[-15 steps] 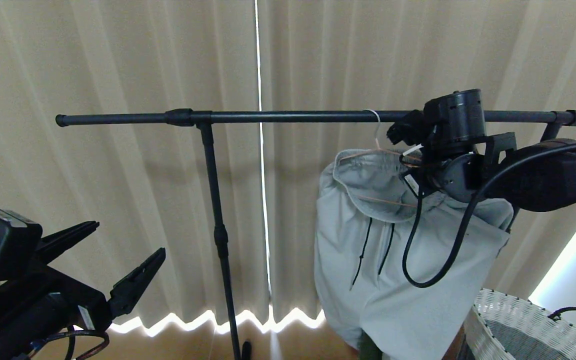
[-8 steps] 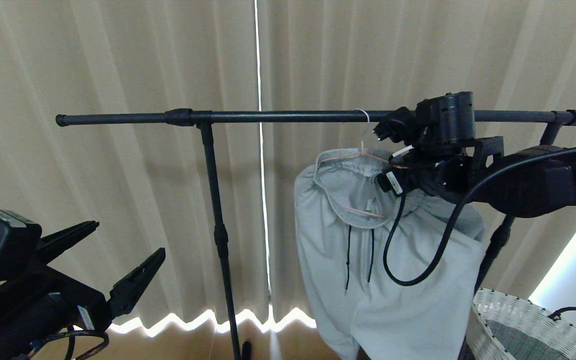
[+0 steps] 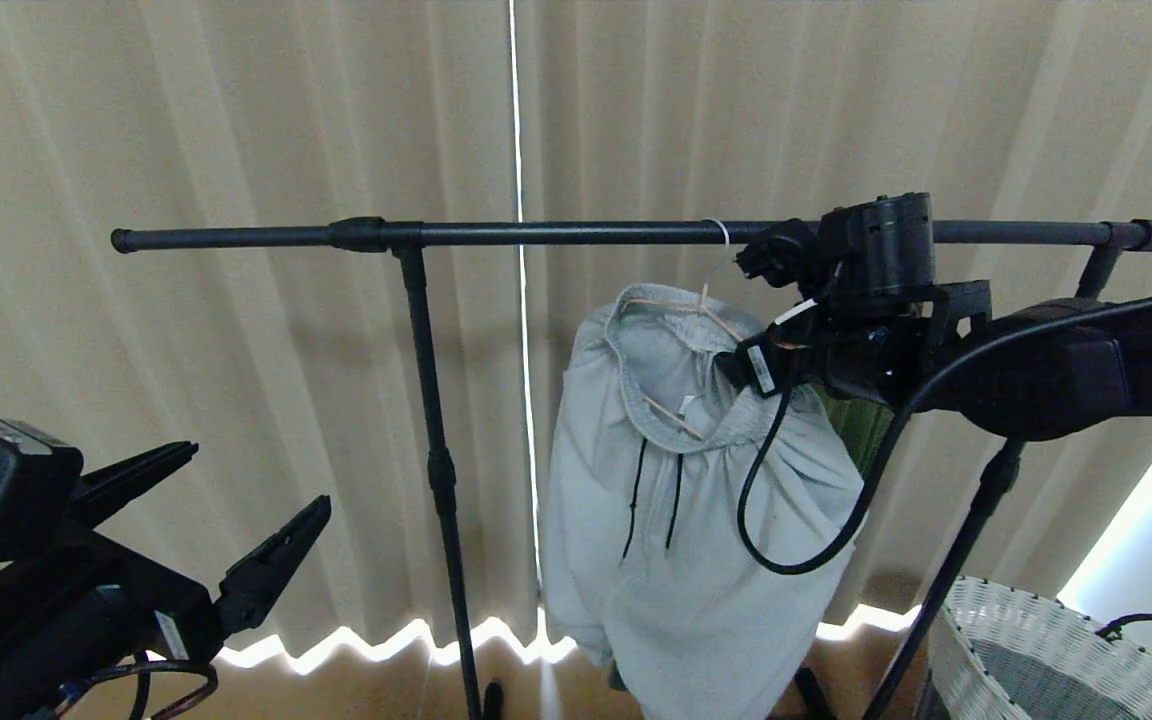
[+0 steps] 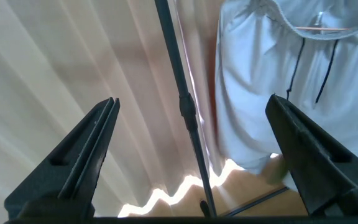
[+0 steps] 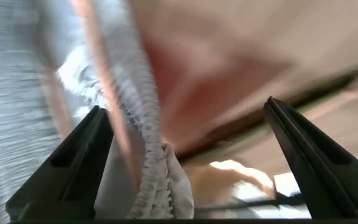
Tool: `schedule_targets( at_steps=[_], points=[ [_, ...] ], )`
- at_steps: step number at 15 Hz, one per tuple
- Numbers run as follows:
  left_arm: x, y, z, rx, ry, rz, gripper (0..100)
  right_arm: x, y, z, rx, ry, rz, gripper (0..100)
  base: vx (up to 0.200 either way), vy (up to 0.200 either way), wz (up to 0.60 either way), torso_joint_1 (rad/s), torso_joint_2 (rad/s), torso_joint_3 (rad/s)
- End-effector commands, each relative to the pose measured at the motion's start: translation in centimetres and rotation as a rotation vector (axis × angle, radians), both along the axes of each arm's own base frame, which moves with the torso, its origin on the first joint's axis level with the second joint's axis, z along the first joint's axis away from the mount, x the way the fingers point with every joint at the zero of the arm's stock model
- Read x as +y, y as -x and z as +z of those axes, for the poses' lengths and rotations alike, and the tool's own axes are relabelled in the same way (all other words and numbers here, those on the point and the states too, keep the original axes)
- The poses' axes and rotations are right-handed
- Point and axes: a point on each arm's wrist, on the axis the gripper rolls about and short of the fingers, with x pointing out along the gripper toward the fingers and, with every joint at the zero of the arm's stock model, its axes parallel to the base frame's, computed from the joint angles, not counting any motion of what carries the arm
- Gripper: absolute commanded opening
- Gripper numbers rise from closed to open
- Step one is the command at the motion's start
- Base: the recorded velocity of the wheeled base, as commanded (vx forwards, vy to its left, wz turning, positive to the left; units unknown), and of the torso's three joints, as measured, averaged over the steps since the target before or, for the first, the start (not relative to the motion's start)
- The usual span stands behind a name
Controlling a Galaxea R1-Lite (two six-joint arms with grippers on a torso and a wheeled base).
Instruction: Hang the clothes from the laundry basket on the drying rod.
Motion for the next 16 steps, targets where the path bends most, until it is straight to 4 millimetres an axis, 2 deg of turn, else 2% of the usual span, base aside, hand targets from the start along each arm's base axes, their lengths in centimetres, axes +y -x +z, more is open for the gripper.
schedule_targets(
  at_steps=[1,5,7,10,16],
  points=[
    [0.0,0.0,-0.1,0.004,-0.002,0.001,100,0.4,0.4,0.3,0.002,-0.042,0.046,100,0.000,0.000,0.00,0.000,0.00,0.000],
    [0.0,0.0,0.0,0.001,-0.001,0.001,100,0.7,0.6,0.6,0.002,-0.137,0.097,100,0.000,0.000,0.00,0.000,0.00,0.000],
    [0.0,0.0,-0.1,0.004,-0.002,0.001,100,1.2,1.5,1.2,-0.025,-0.189,0.138,100,0.000,0.000,0.00,0.000,0.00,0.000],
    [0.0,0.0,-0.1,0.005,-0.004,0.001,100,1.3,1.8,1.7,-0.063,-0.254,0.164,100,0.000,0.000,0.00,0.000,0.00,0.000],
    [0.0,0.0,0.0,0.002,-0.003,0.001,100,1.1,2.4,0.5,-0.094,-0.293,0.207,100,0.000,0.000,0.00,0.000,0.00,0.000]
  ],
)
